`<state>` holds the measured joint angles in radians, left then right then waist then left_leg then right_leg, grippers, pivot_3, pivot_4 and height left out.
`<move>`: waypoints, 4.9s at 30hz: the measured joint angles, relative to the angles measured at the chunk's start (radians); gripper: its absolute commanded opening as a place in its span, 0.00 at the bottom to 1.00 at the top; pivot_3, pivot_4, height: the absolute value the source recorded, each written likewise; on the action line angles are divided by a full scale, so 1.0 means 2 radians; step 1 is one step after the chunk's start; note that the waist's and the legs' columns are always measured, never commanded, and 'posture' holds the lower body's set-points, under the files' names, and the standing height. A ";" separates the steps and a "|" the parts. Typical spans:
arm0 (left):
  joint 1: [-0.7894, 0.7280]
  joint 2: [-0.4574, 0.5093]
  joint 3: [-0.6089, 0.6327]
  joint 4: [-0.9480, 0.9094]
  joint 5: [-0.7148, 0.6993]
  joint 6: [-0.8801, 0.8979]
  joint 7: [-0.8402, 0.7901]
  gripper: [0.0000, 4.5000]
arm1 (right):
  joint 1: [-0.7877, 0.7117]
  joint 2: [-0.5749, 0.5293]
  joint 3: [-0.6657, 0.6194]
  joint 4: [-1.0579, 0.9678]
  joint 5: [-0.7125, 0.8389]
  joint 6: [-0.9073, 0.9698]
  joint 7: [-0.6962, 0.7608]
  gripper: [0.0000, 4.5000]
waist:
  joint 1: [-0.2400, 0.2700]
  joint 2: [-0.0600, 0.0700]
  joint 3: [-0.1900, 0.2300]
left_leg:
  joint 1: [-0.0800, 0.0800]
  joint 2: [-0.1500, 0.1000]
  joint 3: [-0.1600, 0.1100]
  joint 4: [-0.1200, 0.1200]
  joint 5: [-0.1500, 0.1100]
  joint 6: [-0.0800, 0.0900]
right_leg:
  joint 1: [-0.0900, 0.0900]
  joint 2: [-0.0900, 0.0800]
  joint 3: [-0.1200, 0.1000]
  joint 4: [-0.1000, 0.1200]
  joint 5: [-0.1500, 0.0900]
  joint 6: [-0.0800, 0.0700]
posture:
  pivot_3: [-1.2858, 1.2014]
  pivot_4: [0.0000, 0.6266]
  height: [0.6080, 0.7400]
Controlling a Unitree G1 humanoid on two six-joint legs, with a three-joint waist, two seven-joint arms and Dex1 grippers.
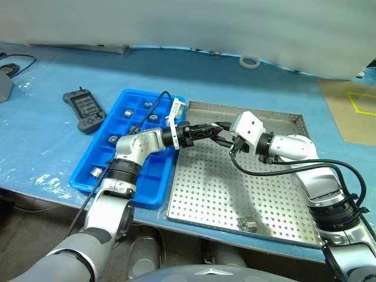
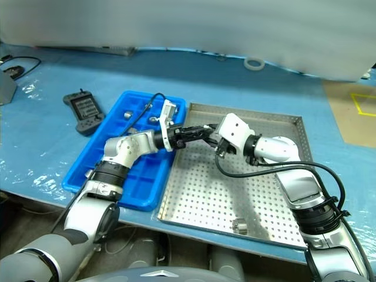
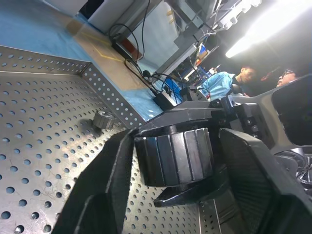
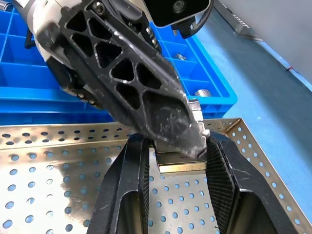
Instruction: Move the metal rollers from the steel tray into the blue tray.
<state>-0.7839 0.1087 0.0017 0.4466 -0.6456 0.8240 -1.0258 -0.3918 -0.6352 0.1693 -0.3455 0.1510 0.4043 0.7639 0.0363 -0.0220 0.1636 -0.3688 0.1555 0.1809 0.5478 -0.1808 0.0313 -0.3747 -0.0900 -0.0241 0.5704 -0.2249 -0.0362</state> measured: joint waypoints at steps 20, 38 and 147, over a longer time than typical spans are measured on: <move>0.005 0.011 0.006 -0.023 -0.008 0.019 0.001 0.39 | -0.001 0.001 0.000 -0.007 0.003 -0.001 0.004 0.56 | 0.000 0.000 0.000 | 0.000 0.000 0.000 0.000 0.000 0.000 | 0.000 0.000 0.000 0.000 0.000 0.000 | 0.45 0.24 1.00; 0.081 0.195 0.059 -0.141 0.025 -0.029 0.018 0.39 | 0.016 -0.009 0.000 0.002 -0.005 0.033 -0.002 0.63 | -0.010 0.000 0.000 | 0.000 0.000 0.000 -0.001 -0.001 -0.002 | -0.001 0.000 0.000 0.000 0.000 0.000 | 0.46 0.24 1.00; 0.042 0.055 0.017 -0.089 0.007 -0.058 0.028 0.89 | 0.035 0.048 -0.123 0.310 -0.077 -0.091 -0.179 0.38 | -0.011 0.001 0.000 | 0.000 0.000 0.000 0.001 -0.001 -0.001 | 0.000 0.000 0.000 0.000 0.000 0.000 | 0.44 0.24 1.00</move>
<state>-0.7001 0.2194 0.0360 0.2689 -0.6320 0.7075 -0.9688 -0.3224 -0.5394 -0.0769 0.2745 -0.0036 0.2213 0.4055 0.0148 -0.0209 0.1640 -0.3691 0.1548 0.1818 0.5492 -0.1831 0.0302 -0.3738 -0.0902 -0.0238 0.5699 -0.2250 -0.0363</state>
